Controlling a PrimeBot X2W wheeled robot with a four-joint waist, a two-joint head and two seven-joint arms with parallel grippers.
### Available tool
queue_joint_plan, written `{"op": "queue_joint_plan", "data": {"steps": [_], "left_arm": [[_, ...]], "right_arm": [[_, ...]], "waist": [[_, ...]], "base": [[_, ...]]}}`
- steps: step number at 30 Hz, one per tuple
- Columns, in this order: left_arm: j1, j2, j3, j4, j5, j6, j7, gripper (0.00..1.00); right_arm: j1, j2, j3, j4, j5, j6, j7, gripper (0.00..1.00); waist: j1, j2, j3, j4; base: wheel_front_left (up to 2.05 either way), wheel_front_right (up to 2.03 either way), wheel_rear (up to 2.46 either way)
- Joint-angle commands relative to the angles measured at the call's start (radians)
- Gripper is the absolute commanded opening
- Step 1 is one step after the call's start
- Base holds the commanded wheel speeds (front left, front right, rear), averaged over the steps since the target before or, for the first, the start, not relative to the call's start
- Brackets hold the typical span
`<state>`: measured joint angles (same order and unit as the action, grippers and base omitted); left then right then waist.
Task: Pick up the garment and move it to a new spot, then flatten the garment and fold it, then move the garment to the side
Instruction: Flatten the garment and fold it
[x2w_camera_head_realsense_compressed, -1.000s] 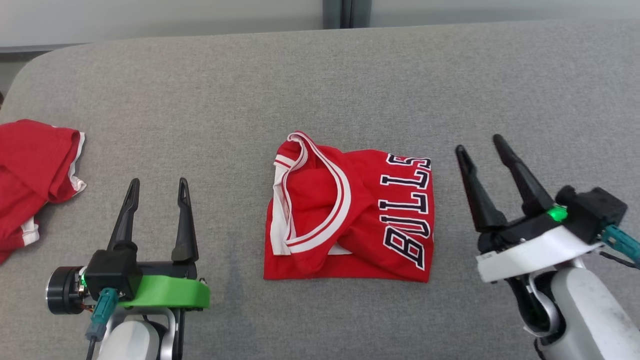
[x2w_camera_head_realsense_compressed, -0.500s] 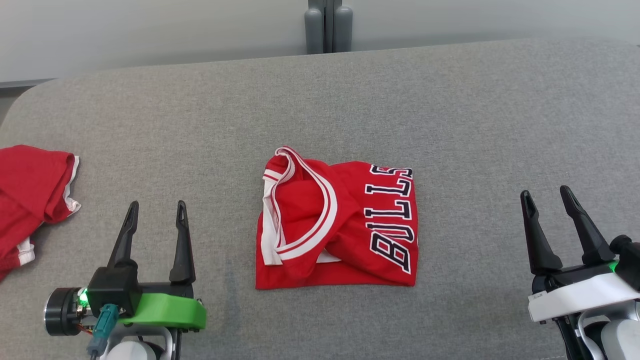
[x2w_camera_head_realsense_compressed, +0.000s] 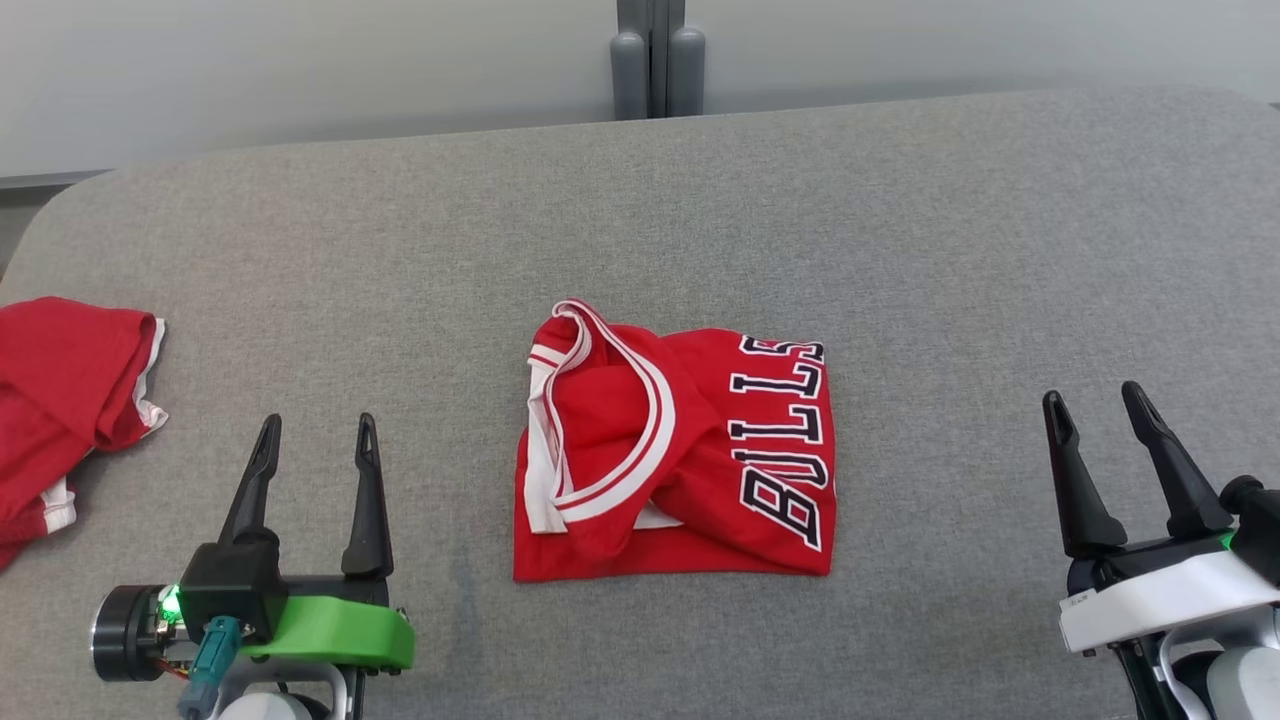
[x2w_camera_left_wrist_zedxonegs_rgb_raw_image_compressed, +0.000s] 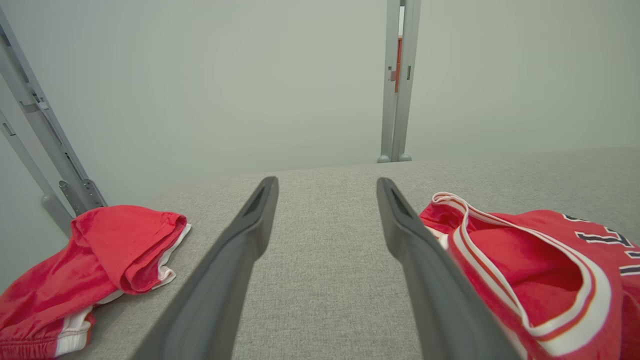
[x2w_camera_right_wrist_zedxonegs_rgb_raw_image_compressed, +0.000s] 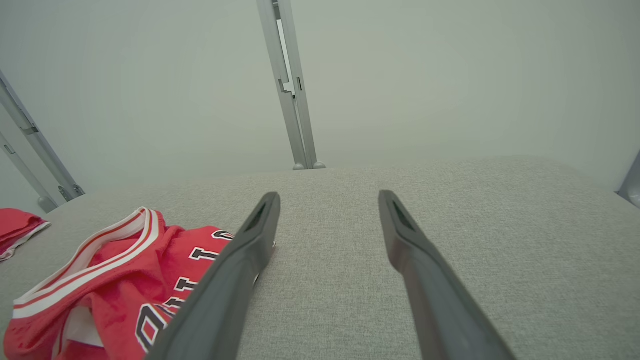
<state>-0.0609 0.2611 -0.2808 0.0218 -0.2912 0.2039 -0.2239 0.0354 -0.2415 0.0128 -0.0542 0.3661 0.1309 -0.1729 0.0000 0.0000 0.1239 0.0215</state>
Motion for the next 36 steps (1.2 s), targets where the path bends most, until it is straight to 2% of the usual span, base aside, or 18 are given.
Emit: {"op": "queue_joint_plan", "data": {"steps": [1,9,10,11,15,20,23,27,31,36], "left_arm": [[0.013,0.005,0.001,-0.004,-0.003,0.006,-0.001,1.0],[0.01,0.008,-0.002,-0.008,-0.005,0.008,-0.004,1.0],[0.008,0.009,-0.003,-0.009,-0.005,0.009,-0.005,1.0],[0.007,0.009,-0.003,-0.009,-0.006,0.01,-0.005,1.0],[-0.008,0.007,-0.005,-0.012,-0.006,0.009,-0.008,1.0],[-0.041,-0.003,-0.013,-0.01,-0.005,0.003,-0.012,1.0],[-0.061,-0.011,-0.021,-0.003,-0.004,-0.002,-0.018,1.0],[-0.081,-0.021,-0.021,0.006,-0.006,-0.009,-0.025,1.0],[-0.091,-0.028,-0.023,0.02,-0.006,-0.013,-0.034,1.0],[-0.102,-0.037,-0.021,0.032,-0.002,-0.018,-0.037,1.0]], "right_arm": [[0.006,-0.003,0.001,-0.004,-0.002,-0.001,0.003,1.0],[0.002,-0.005,0.002,-0.007,0.0,-0.001,0.01,0.98],[0.0,-0.004,0.001,-0.008,0.001,-0.001,0.01,0.33],[-0.002,-0.004,-0.001,-0.008,0.002,-0.001,0.01,0.0],[-0.031,-0.008,0.049,-0.006,0.006,-0.001,0.025,0.0],[-0.119,-0.01,0.229,0.049,0.037,-0.001,0.041,0.0],[-0.187,0.007,0.351,0.122,0.064,-0.001,0.041,0.0],[-0.272,0.032,0.465,0.25,0.113,-0.001,0.031,0.0],[-0.348,0.054,0.541,0.392,0.16,-0.001,0.011,0.0],[-0.424,0.065,0.619,0.505,0.209,-0.001,-0.036,0.0]], "waist": [[0.0,0.0,-0.001,0.001],[0.0,0.0,0.003,0.004],[0.0,0.0,0.003,0.004],[0.0,0.0,0.004,0.004],[0.0,0.0,0.016,0.01],[0.0,0.0,0.044,0.031],[0.0,0.0,0.064,0.053],[0.0,0.0,0.086,0.077],[0.0,0.0,0.099,0.093],[0.0,0.0,0.107,0.102]], "base": [[0.0,0.0,0.0],[0.0,0.0,0.0],[0.0,0.0,0.0],[0.0,0.0,0.0],[0.0,0.0,0.0],[0.0,0.0,0.0],[0.0,0.0,0.0],[0.0,0.0,0.0],[0.0,0.0,0.0],[0.0,0.0,0.0]]}}
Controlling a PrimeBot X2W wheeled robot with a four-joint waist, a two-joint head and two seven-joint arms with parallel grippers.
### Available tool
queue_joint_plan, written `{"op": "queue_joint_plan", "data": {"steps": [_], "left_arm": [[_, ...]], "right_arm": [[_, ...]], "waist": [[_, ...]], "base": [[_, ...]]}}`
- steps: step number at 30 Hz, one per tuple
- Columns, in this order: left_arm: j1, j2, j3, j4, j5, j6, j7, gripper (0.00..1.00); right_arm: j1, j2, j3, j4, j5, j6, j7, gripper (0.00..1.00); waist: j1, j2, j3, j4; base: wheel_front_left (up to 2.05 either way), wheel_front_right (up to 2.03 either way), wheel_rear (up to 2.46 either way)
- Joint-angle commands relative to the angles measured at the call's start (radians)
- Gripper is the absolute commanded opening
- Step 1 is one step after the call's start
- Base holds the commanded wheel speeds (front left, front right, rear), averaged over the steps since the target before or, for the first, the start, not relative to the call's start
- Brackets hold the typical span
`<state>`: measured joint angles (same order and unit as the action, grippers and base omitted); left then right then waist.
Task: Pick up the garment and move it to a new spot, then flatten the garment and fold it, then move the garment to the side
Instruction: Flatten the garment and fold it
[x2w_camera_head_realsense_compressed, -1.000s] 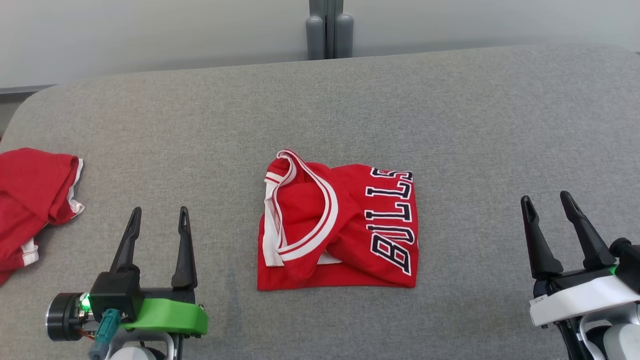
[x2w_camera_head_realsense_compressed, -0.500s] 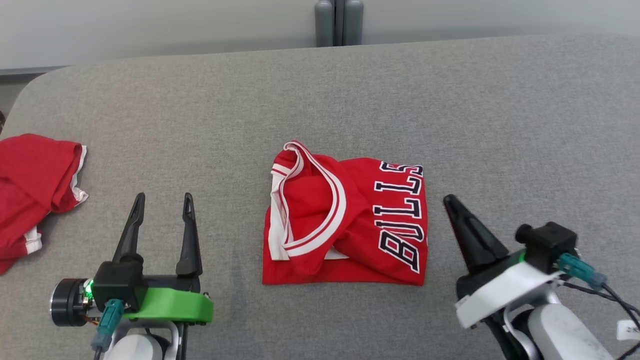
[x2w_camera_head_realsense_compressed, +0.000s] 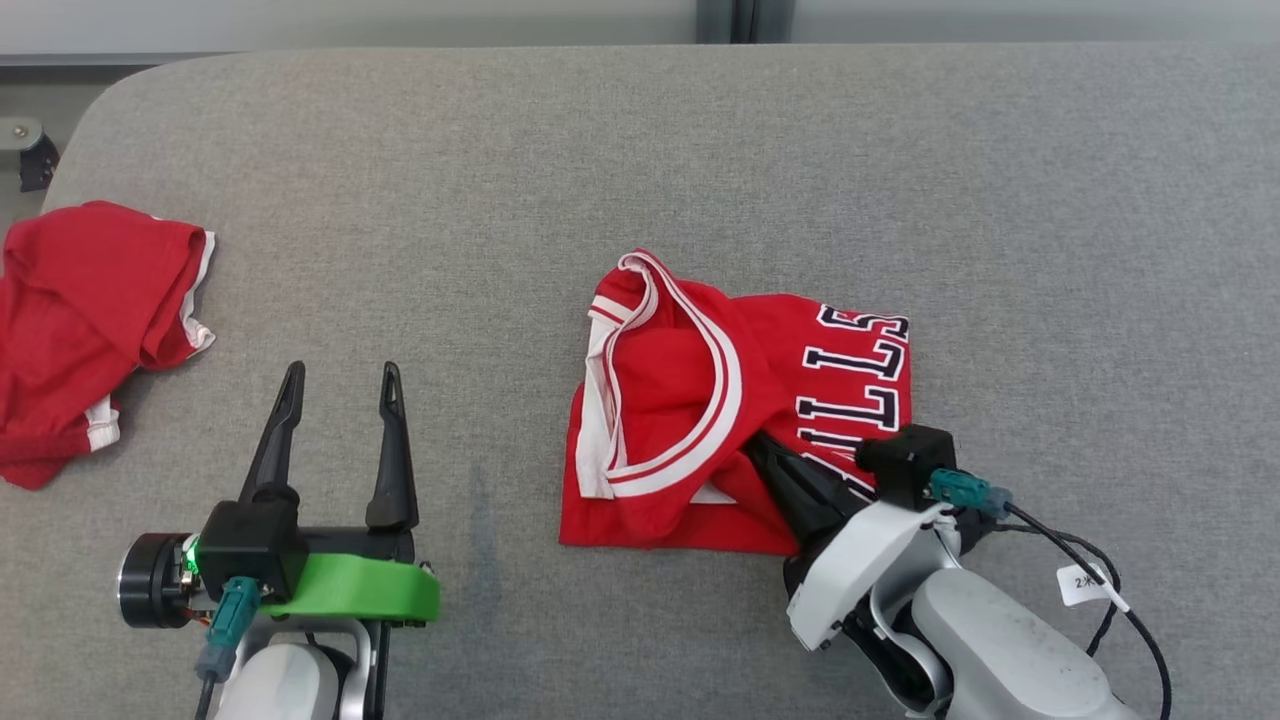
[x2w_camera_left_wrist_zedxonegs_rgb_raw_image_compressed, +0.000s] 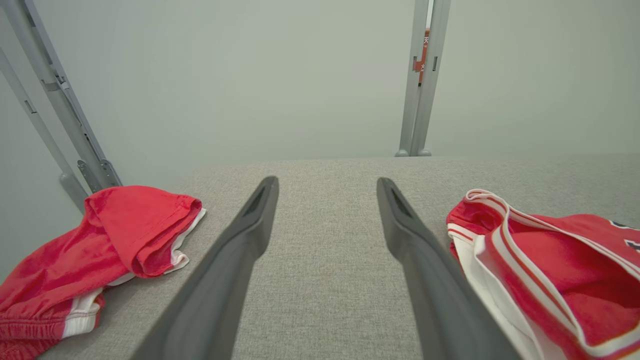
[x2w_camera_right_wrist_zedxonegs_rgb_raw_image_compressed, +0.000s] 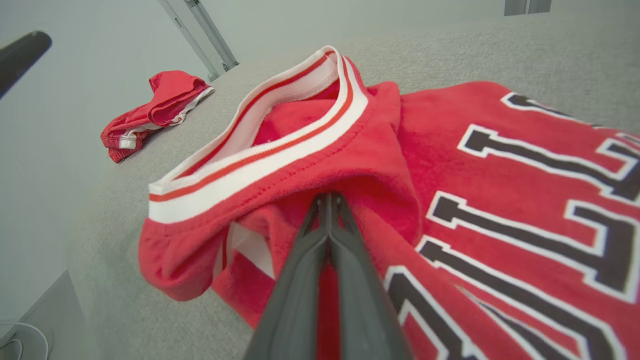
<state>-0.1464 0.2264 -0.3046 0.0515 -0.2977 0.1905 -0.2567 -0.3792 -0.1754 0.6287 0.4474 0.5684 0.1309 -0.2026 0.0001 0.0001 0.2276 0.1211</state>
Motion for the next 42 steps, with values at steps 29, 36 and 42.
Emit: {"op": "queue_joint_plan", "data": {"steps": [29,36,42], "left_arm": [[-0.015,-0.023,0.025,0.007,0.027,-0.025,-0.009,1.0],[-0.014,-0.028,0.03,0.012,0.032,-0.032,-0.01,1.0],[-0.01,-0.032,0.034,0.016,0.04,-0.038,-0.01,1.0]], "right_arm": [[-0.105,-0.128,0.442,0.134,0.245,-0.001,0.013,0.0],[-0.109,-0.146,0.476,0.137,0.29,-0.001,0.003,0.0],[-0.096,-0.154,0.492,0.126,0.323,-0.001,-0.015,0.0]], "waist": [[-0.0001,-0.0001,0.015,-0.009],[-0.0001,-0.0001,0.014,-0.011],[-0.0001,-0.0001,0.007,-0.009]], "base": [[0.0,0.0,0.0],[0.0,0.0,0.0],[0.0,0.0,0.0]]}}
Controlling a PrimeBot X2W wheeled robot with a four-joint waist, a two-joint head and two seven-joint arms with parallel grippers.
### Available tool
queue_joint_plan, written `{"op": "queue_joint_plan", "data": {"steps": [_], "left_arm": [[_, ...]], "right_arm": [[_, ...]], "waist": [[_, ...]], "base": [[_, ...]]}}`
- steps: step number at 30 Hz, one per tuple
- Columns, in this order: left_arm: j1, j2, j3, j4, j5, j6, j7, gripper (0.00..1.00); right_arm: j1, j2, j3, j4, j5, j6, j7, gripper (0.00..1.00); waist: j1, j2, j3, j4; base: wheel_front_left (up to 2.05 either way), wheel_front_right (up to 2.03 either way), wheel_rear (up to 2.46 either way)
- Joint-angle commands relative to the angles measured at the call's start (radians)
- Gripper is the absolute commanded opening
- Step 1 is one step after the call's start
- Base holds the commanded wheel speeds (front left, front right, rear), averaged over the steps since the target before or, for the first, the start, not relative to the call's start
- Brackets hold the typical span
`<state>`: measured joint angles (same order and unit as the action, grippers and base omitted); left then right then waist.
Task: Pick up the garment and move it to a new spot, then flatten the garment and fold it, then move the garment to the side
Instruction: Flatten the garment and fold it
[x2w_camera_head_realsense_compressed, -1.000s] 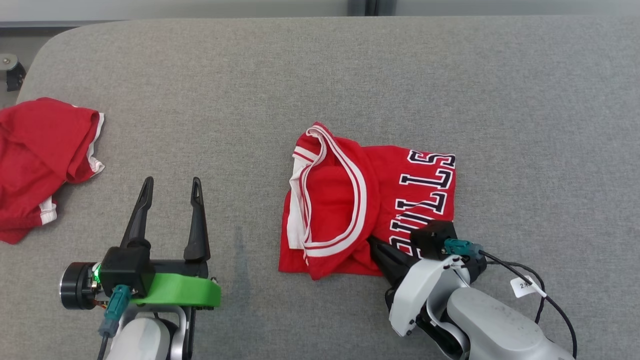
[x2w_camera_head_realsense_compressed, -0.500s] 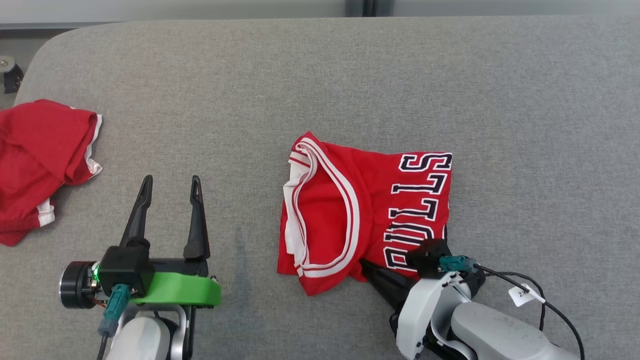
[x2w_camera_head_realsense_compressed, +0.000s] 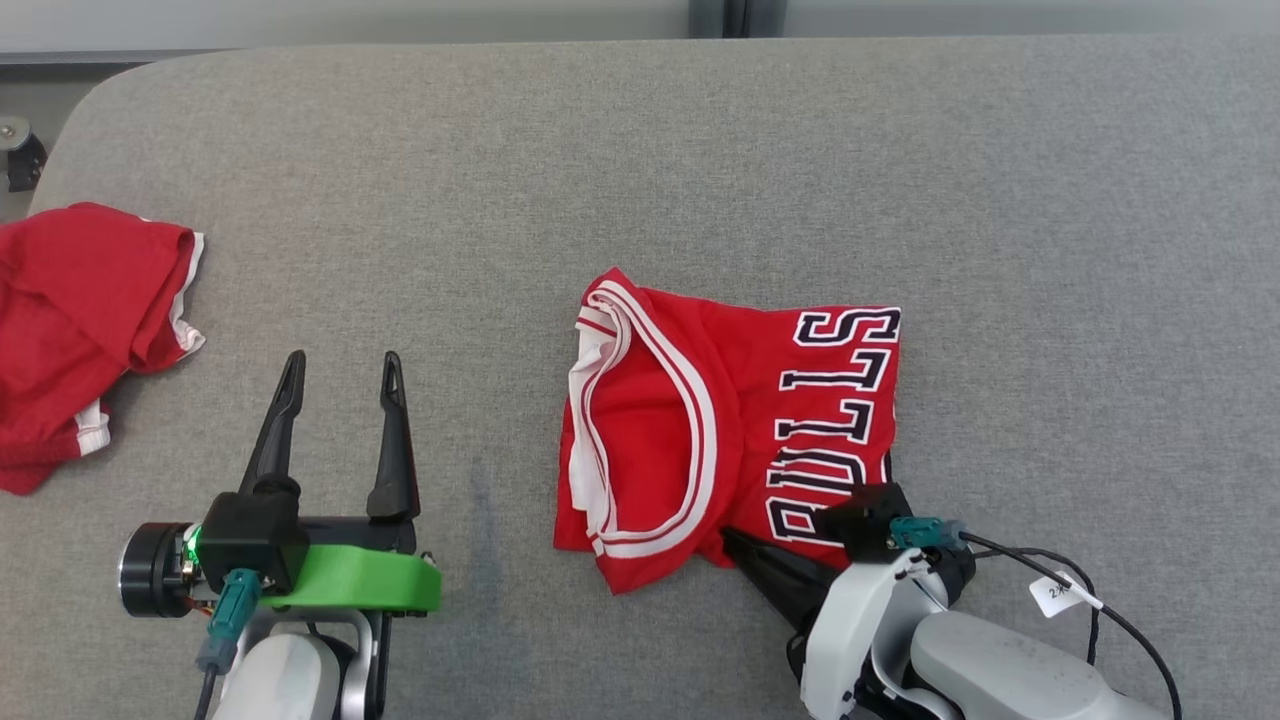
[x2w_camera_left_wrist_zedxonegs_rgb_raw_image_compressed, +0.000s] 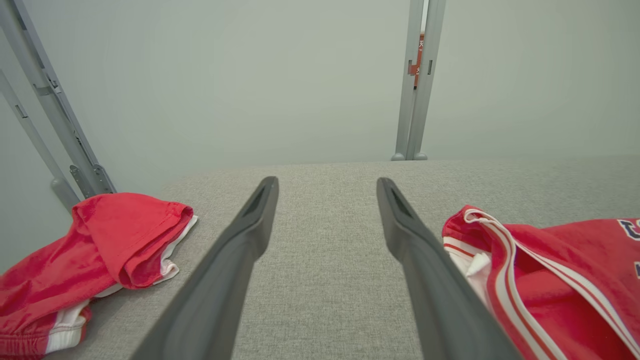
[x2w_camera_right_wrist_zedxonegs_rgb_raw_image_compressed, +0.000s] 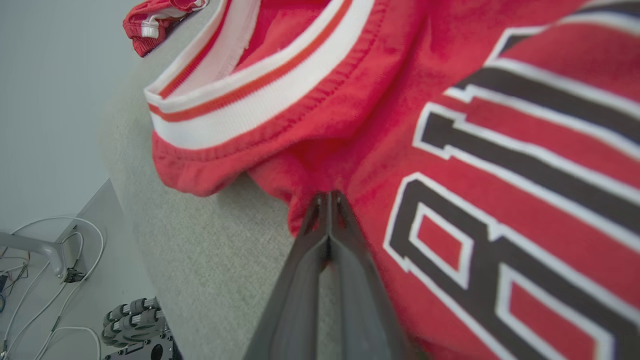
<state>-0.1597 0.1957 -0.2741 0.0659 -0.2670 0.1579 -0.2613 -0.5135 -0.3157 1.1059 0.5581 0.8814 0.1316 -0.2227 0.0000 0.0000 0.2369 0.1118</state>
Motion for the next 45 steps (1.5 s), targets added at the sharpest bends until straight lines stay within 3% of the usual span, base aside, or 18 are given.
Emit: {"op": "queue_joint_plan", "data": {"steps": [1,7,11,12,13,14,15,24,33,45], "left_arm": [[0.006,-0.002,0.005,0.001,0.01,-0.005,-0.005,1.0],[0.029,-0.001,0.012,0.003,0.011,-0.002,-0.005,1.0],[0.045,0.006,0.021,-0.001,0.011,0.0,-0.004,1.0],[0.049,0.007,0.023,-0.003,0.012,0.002,-0.004,1.0],[0.051,0.008,0.025,-0.006,0.013,0.004,-0.004,1.0],[0.053,0.011,0.026,-0.009,0.013,0.006,-0.004,1.0],[0.055,0.012,0.027,-0.01,0.013,0.007,-0.004,1.0],[0.071,0.03,0.031,-0.022,0.014,0.017,-0.001,1.0],[0.09,0.048,0.029,-0.039,0.015,0.027,0.015,1.0],[0.092,0.054,0.021,-0.046,0.005,0.031,0.02,1.0]], "right_arm": [[0.041,-0.017,0.014,0.01,0.012,-0.002,-0.001,0.0],[0.072,-0.053,-0.017,-0.067,0.005,-0.002,-0.032,0.0],[0.109,-0.089,-0.118,-0.165,-0.028,-0.002,-0.043,0.0],[0.129,-0.093,-0.177,-0.206,-0.044,-0.002,-0.044,0.11],[0.149,-0.098,-0.213,-0.232,-0.06,-0.002,-0.041,0.48],[0.175,-0.104,-0.27,-0.269,-0.088,-0.002,-0.041,0.96],[0.196,-0.106,-0.316,-0.298,-0.106,-0.002,-0.041,1.0],[0.395,-0.042,-0.786,-0.496,-0.322,-0.002,-0.042,1.0],[0.514,0.036,-1.095,-0.606,-0.461,-0.002,-0.022,1.0],[0.562,0.086,-1.161,-0.683,-0.498,-0.002,0.042,1.0]], "waist": [[0.0,0.0,-0.004,-0.001],[0.0,0.0,-0.031,-0.012],[0.0,0.0,-0.045,-0.026],[0.0,0.0,-0.047,-0.03],[0.0,0.0,-0.048,-0.033],[0.0,0.0,-0.049,-0.037],[0.0,0.0,-0.05,-0.04],[0.0,0.0,-0.063,-0.064],[0.0,0.0,-0.075,-0.08],[0.0,0.0,-0.078,-0.08]], "base": [[0.0,0.0,0.0],[0.0,0.0,0.0],[0.0,0.0,0.0],[0.0,0.0,0.0],[0.0,0.0,0.0],[0.0,0.0,0.0],[0.0,0.0,0.0],[0.0,0.0,0.0],[0.0,0.0,0.0],[0.0,0.0,0.0]]}}
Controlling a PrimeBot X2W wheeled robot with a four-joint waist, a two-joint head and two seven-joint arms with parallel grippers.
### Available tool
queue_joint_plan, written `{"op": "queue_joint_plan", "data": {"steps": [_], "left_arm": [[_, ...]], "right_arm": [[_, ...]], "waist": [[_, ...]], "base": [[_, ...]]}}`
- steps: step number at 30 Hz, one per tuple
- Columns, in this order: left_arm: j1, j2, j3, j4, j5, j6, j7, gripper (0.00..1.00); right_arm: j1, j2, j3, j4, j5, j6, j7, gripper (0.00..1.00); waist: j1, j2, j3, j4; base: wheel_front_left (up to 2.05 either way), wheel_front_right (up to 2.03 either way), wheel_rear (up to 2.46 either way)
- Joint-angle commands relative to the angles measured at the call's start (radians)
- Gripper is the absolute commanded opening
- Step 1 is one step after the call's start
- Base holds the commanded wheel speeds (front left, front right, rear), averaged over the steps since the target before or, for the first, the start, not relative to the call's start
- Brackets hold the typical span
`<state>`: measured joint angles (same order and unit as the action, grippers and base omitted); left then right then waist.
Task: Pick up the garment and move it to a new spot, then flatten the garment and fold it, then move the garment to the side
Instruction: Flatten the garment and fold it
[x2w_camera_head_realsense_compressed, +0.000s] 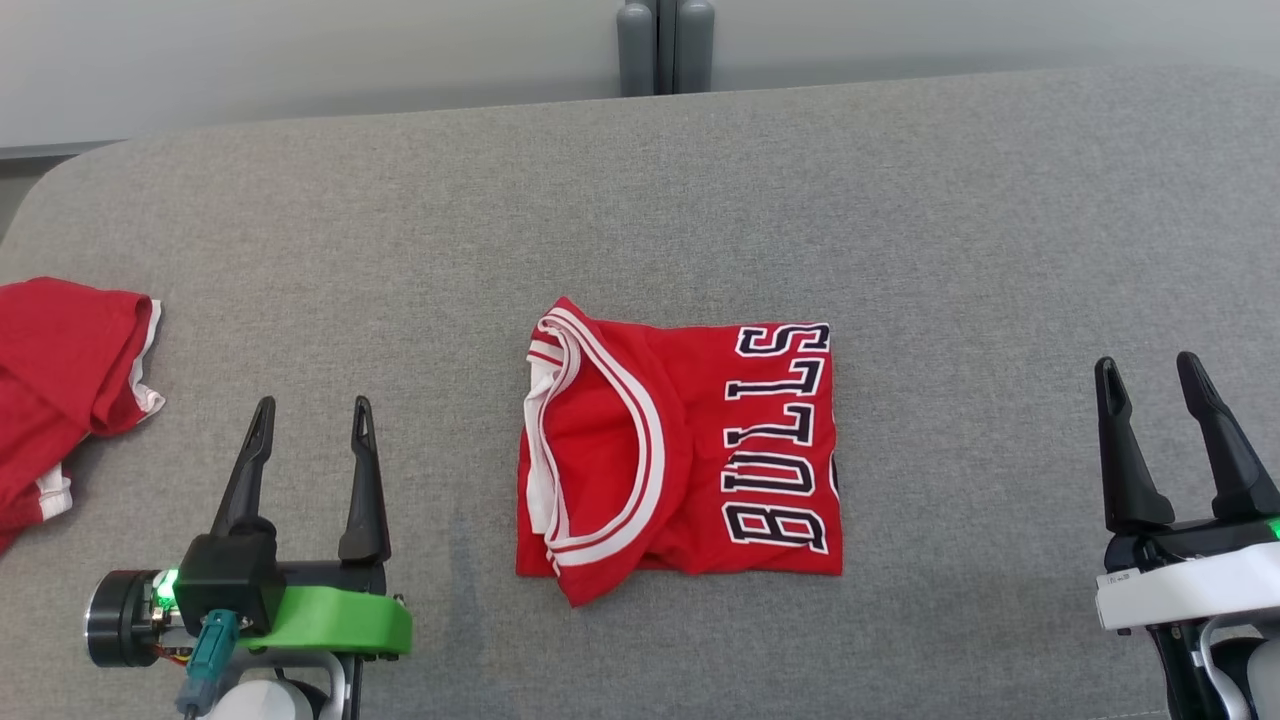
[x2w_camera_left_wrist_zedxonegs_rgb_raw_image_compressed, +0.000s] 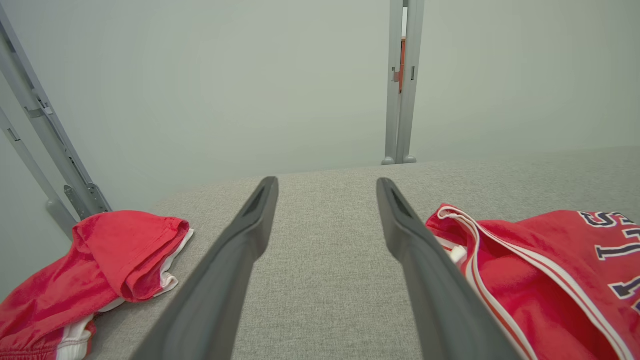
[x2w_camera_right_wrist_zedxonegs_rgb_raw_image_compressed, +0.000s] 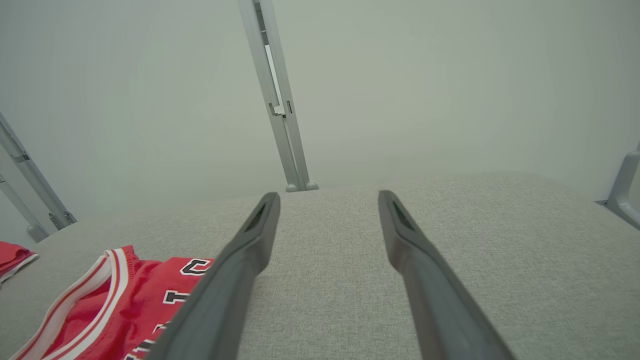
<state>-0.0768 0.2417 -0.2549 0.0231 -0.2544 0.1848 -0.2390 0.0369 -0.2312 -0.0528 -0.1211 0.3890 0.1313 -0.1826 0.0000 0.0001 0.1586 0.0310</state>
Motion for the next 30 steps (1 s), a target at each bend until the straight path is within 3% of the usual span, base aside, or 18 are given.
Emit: {"op": "queue_joint_plan", "data": {"steps": [1,11,12,13,14,22,30], "left_arm": [[0.008,0.008,0.001,-0.003,-0.008,0.004,-0.002,1.0],[-0.007,0.01,-0.006,-0.005,-0.011,0.009,-0.006,1.0],[-0.008,0.01,-0.006,-0.006,-0.011,0.01,-0.006,1.0],[-0.009,0.01,-0.007,-0.006,-0.011,0.011,-0.006,1.0],[-0.011,0.009,-0.008,-0.006,-0.011,0.009,-0.007,1.0],[-0.039,-0.003,-0.022,0.001,-0.012,-0.002,-0.011,1.0],[-0.064,-0.023,-0.033,0.019,-0.014,-0.013,-0.02,1.0]], "right_arm": [[0.013,0.002,-0.002,-0.006,-0.006,-0.001,0.005,1.0],[0.0,-0.001,0.013,-0.004,-0.007,-0.001,0.019,1.0],[-0.003,-0.003,0.025,0.0,-0.003,-0.001,0.025,0.64],[-0.006,-0.007,0.038,0.003,-0.002,-0.001,0.031,0.08],[-0.012,-0.011,0.061,0.009,0.001,-0.001,0.04,0.0],[-0.097,-0.022,0.324,0.134,0.041,-0.001,0.071,0.0],[-0.244,0.002,0.595,0.377,0.125,-0.001,0.056,0.0]], "waist": [[0.0,-0.0001,0.001,0.001],[0.0,-0.0001,0.007,0.007],[0.0,-0.0001,0.007,0.008],[0.0,-0.0001,0.008,0.008],[0.0,-0.0001,0.009,0.01],[0.0,-0.0001,0.028,0.041],[0.0,-0.0001,0.055,0.088]], "base": [[0.0,0.0,0.0],[0.0,0.0,0.0],[0.0,0.0,0.0],[0.0,0.0,0.0],[0.0,0.0,0.0],[0.0,0.0,0.0],[0.0,0.0,0.0]]}}
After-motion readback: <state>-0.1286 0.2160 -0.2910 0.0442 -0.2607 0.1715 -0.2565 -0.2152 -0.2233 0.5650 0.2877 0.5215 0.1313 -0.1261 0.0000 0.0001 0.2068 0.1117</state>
